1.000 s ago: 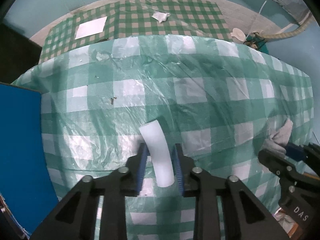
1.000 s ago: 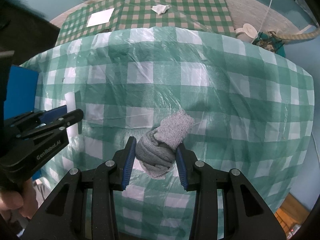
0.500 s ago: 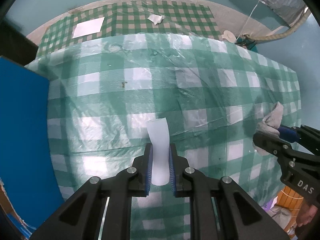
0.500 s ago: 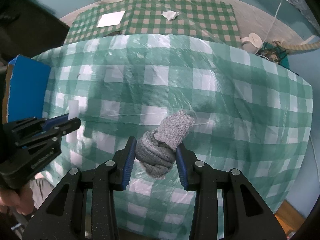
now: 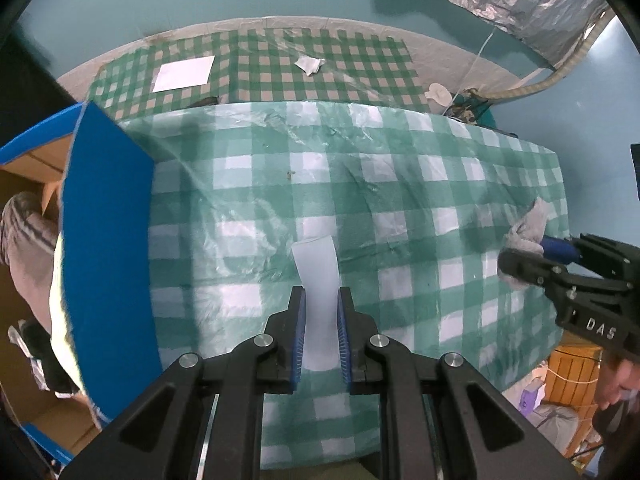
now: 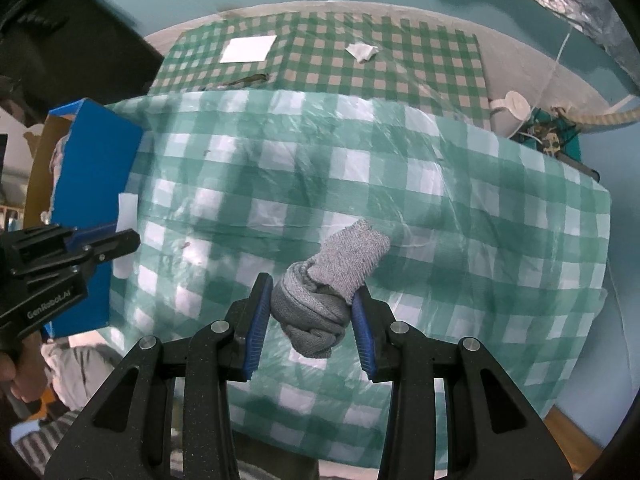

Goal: Organize soft objects
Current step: 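Carry the foam tube with the left tool while the right tool carries the sock over the box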

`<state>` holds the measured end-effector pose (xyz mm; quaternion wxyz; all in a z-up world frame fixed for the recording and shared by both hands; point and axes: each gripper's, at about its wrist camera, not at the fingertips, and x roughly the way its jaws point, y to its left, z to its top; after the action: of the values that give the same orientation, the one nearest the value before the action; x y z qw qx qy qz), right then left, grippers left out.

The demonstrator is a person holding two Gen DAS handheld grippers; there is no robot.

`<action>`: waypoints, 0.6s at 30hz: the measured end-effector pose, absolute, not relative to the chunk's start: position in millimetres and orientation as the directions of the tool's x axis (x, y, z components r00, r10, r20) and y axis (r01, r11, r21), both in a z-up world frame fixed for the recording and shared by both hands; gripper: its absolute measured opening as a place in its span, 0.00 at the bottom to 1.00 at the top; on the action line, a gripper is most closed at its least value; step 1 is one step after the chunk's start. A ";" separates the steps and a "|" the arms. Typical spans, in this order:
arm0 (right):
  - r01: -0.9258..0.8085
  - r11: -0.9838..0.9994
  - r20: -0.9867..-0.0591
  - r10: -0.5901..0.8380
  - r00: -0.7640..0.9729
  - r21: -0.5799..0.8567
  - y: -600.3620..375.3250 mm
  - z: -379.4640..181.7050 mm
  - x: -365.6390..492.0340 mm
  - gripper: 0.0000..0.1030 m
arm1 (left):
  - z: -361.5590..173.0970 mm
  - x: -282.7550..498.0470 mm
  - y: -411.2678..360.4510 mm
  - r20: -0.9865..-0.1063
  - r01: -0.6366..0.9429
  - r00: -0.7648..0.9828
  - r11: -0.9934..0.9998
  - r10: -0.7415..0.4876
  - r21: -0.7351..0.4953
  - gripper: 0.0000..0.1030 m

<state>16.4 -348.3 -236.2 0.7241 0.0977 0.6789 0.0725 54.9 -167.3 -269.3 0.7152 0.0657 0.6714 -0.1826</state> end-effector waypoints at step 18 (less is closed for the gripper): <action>-0.136 0.957 -0.956 0.272 0.113 0.257 -271.9 -179.6 24.2 0.36 | -220.0 45.4 -97.5 -0.970 0.285 0.076 0.937 -0.231 -0.201 0.14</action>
<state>24.2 -271.9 -179.6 0.7441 0.0525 0.6517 0.1371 45.4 -97.5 -220.0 0.7333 0.0205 0.6563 -0.1761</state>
